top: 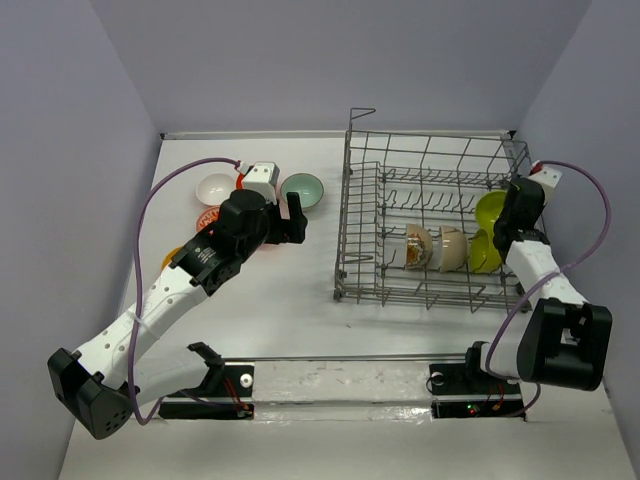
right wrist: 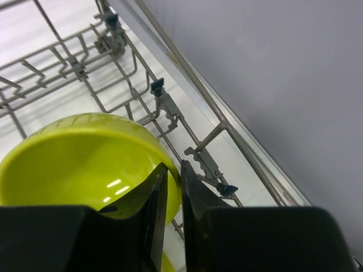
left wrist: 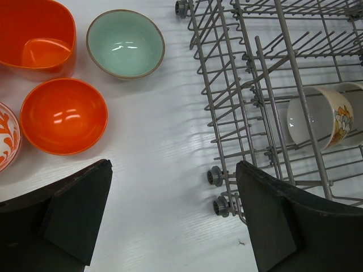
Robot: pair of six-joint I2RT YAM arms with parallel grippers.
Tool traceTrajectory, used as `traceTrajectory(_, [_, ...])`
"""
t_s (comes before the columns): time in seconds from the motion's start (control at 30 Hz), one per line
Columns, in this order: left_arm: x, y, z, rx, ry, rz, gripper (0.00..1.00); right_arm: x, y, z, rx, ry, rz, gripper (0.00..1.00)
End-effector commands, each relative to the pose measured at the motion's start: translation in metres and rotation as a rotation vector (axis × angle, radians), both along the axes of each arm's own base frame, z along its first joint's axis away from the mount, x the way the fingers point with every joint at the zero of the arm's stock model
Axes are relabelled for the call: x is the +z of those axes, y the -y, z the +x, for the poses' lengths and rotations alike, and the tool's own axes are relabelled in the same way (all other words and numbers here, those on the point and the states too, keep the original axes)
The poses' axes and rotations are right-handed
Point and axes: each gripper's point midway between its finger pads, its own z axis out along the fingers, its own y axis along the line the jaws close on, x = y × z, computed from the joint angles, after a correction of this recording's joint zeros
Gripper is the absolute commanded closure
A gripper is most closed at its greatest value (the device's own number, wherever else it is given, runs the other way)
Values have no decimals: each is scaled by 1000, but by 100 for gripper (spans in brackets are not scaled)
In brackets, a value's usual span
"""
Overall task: Load the bowls into the dish rack
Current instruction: Pick up the bowl from the dish rack.
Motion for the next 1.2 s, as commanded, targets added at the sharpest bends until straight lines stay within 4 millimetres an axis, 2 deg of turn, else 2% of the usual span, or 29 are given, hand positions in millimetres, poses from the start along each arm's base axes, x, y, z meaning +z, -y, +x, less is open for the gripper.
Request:
traceTrajectory(0.0, [9, -1, 0, -6, 40, -12, 1, 55, -4, 14, 25, 212, 2, 85])
traceTrajectory(0.3, [9, -1, 1, -4, 39, -15, 1, 80, -4, -1, 1, 226, 1, 90])
traceTrajectory(0.33, [10, 0, 1, -6, 40, -16, 1, 88, -1, -3, -13, 241, -6, 91])
traceTrajectory(0.43, [10, 0, 1, -6, 40, -16, 1, 87, -1, -10, -30, 209, 4, 92])
traceTrajectory(0.53, [10, 0, 1, -7, 41, -18, 1, 98, 0, -17, -54, 205, 7, 93])
traceTrajectory(0.77, [11, 0, 0, -10, 41, -20, 1, 139, 6, -41, -95, 158, -38, 98])
traceTrajectory(0.9, [12, 0, 0, -10, 44, -23, 1, 163, 3, -52, -88, 150, -53, 99])
traceTrajectory(1.0, [11, 1, 0, -13, 41, -25, 1, 164, 4, -59, -124, 93, -103, 99])
traceTrajectory(1.17, [12, 6, -1, -36, 39, -35, 1, 164, 11, -83, -199, 5, -196, 99])
